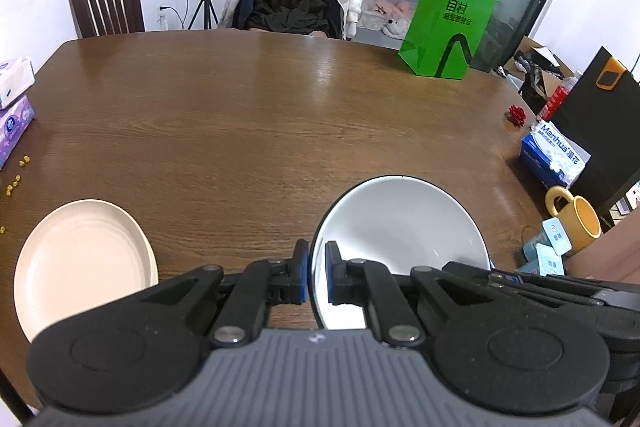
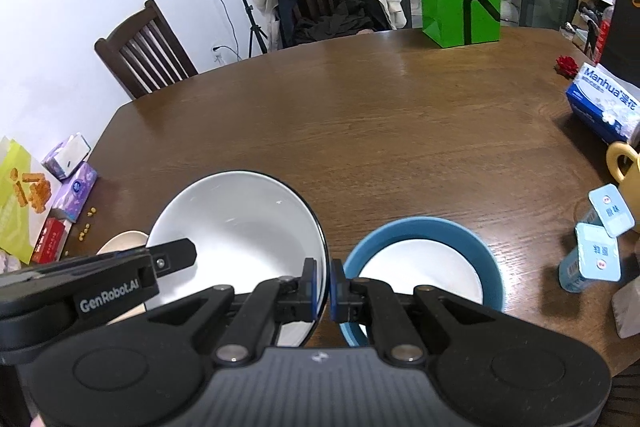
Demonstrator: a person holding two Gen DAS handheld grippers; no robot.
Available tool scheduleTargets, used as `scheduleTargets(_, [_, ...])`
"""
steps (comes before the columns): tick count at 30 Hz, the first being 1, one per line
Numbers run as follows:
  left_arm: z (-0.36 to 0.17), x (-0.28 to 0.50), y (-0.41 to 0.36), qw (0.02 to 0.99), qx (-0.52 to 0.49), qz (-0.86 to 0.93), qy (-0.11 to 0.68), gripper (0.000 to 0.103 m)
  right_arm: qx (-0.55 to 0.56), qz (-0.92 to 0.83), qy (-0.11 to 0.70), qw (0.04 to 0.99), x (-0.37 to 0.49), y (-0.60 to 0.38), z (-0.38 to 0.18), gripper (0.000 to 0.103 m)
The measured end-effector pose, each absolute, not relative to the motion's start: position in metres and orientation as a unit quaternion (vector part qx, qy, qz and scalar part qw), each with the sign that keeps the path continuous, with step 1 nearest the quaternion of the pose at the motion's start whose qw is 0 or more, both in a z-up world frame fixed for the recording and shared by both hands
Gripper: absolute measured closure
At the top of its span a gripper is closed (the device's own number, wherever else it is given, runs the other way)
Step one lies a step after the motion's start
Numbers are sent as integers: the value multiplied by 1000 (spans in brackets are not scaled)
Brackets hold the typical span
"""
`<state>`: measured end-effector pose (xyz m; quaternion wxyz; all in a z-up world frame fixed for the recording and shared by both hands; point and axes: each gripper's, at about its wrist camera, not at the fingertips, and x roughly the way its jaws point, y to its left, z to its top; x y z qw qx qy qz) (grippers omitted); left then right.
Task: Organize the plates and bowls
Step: 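Carry the white bowl with both grippers over the blue bowl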
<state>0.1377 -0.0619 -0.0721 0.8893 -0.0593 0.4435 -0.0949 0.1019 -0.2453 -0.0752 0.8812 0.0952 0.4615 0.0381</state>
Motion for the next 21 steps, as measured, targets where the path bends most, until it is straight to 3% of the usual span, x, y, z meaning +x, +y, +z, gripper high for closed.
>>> scheduleTargets(21, [-89, 144, -110, 877, -42, -136, 459, 94, 119, -2, 466, 876, 95, -292, -90, 97])
